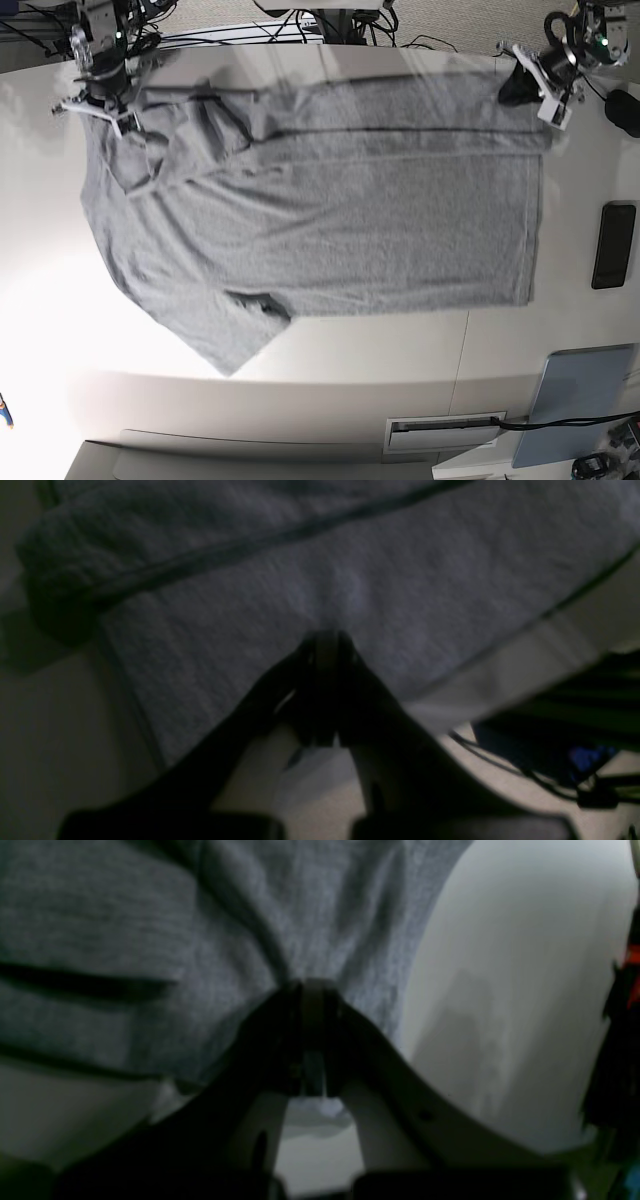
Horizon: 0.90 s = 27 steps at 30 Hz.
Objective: Fold the T-shirt properly
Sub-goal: 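Move both grippers along the shirt sides toward the hem corners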
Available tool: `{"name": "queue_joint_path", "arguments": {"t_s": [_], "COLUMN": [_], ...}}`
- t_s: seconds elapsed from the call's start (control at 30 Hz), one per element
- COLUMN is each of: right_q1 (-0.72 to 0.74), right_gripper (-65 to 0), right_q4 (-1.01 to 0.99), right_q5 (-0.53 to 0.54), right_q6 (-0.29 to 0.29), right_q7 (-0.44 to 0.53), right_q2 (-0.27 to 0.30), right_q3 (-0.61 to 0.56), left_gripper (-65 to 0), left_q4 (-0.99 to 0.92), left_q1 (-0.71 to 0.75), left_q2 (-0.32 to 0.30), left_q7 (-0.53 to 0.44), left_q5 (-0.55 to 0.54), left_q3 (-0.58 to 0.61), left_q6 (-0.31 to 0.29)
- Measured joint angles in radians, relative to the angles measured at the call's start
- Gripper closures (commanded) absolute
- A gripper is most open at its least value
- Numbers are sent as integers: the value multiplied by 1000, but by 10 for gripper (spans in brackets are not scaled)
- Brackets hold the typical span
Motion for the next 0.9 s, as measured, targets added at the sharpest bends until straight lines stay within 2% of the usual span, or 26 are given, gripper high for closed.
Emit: {"name": "queue_joint_path", "arguments": {"t_s": [0.17, 0.27, 0.47, 0.67, 0.8, 0.9], "right_q1": [-84, -125, -140, -145, -142, -140], "right_gripper": [0, 0, 0, 0, 0, 0], "right_q4": [3, 3, 3, 94, 192, 238], "right_q5": [-24, -21, -11, -5, -1, -24], "right_q6": [-5, -3, 13, 16, -68, -76], "right_q7": [24, 45, 60, 49, 51, 79], "right_q2": [0, 0, -1, -3, -3, -1], "right_q3": [40, 74, 117, 134, 177, 228], "left_gripper": [0, 0, 0, 0, 0, 0], "left_q4": [3, 4, 11, 78, 150, 205], "left_q1": [27, 34, 37, 46, 57, 61], "left_q2": [-5, -5, -5, -2, 6, 3], "left_q7": [-8, -16, -21, 37, 111, 118], "left_q5": [-4, 20, 37, 82, 137, 144], "left_q3": [0, -1, -2, -20, -59, -108], "left_q6": [-4, -26, -26, -21, -16, -6]}}
